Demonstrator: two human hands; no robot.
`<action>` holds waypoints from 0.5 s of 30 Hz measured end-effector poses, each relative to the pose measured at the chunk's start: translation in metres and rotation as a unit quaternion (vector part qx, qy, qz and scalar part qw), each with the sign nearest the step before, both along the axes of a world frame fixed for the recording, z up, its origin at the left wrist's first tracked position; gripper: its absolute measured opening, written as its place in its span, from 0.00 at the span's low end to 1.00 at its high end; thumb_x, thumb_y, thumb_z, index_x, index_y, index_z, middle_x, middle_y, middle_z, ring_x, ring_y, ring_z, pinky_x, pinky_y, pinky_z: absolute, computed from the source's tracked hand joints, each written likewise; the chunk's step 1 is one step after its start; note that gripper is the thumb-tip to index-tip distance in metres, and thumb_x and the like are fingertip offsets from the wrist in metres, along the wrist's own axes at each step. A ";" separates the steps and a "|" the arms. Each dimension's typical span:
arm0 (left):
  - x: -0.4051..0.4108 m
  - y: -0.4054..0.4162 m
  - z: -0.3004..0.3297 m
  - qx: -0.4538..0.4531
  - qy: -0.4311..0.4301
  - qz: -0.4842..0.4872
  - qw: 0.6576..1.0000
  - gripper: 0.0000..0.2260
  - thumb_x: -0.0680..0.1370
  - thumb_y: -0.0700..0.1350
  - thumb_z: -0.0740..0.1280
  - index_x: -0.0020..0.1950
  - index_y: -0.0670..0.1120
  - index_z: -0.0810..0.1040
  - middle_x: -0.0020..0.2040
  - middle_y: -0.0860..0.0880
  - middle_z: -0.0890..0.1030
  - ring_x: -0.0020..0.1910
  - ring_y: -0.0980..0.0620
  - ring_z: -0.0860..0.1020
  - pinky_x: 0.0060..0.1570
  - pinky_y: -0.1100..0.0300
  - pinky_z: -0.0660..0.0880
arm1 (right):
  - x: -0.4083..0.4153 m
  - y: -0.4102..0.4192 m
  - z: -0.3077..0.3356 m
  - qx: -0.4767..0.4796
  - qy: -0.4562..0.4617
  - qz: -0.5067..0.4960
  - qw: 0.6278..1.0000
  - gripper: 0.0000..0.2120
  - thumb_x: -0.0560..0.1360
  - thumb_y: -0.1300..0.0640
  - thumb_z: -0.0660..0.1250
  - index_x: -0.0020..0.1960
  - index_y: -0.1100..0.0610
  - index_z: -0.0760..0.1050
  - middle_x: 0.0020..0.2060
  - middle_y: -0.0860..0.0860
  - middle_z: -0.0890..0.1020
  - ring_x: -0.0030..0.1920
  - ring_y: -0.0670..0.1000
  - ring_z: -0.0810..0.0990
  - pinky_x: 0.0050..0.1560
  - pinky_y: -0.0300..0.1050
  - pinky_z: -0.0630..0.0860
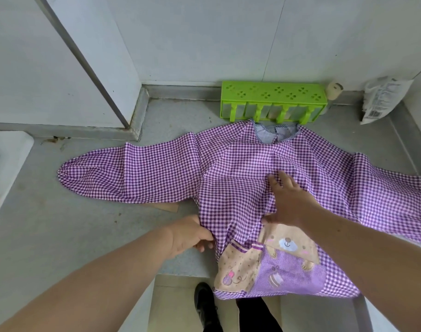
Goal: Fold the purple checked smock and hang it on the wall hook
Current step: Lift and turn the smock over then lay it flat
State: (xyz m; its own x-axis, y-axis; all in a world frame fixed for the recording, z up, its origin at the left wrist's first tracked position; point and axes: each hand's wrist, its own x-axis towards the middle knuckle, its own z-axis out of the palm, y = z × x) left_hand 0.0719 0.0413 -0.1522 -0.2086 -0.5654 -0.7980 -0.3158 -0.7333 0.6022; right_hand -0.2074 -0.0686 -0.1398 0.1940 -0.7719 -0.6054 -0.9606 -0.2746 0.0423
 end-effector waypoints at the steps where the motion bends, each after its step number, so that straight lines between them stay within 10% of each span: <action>1: -0.002 0.000 -0.001 -0.001 -0.005 0.014 1.000 0.07 0.79 0.38 0.71 0.56 0.41 0.85 0.46 0.45 0.87 0.42 0.50 0.81 0.42 0.58 0.78 | 0.003 0.008 0.004 -0.034 0.010 -0.015 0.999 0.67 0.66 0.23 0.69 0.83 0.55 0.32 0.83 0.58 0.39 0.84 0.62 0.44 0.79 0.64 0.59; 5: -0.009 -0.001 -0.003 -0.008 -0.051 0.018 0.999 0.05 0.81 0.41 0.70 0.54 0.41 0.83 0.44 0.45 0.86 0.38 0.51 0.81 0.41 0.59 0.80 | 0.020 0.058 0.008 -0.054 0.002 -0.049 0.997 0.58 0.73 0.25 0.62 0.84 0.58 0.37 0.82 0.61 0.52 0.80 0.63 0.58 0.74 0.62 0.70; 11: -0.015 0.001 0.000 -0.044 -0.069 0.055 0.995 0.06 0.80 0.44 0.71 0.55 0.46 0.84 0.50 0.48 0.87 0.49 0.49 0.84 0.55 0.52 0.82 | 0.021 0.079 0.004 0.070 0.007 -0.052 0.996 0.68 0.66 0.20 0.64 0.81 0.57 0.28 0.80 0.56 0.29 0.82 0.59 0.33 0.80 0.67 0.58; 15: -0.012 0.006 0.013 -0.094 -0.048 -0.003 0.994 0.08 0.80 0.43 0.72 0.57 0.53 0.84 0.55 0.54 0.85 0.57 0.52 0.81 0.59 0.55 0.76 | 0.010 0.069 0.005 0.058 -0.027 -0.070 0.995 0.53 0.74 0.23 0.55 0.83 0.49 0.31 0.81 0.48 0.30 0.82 0.50 0.34 0.78 0.70 0.56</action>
State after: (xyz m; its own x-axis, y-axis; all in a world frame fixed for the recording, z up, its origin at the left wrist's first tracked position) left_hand 0.0595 0.0473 -0.1396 -0.1403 -0.7048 -0.6954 -0.3825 -0.6092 0.6947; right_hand -0.1979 0.0000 -0.1344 0.1253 -0.7190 -0.6836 -0.9897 -0.1386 -0.0357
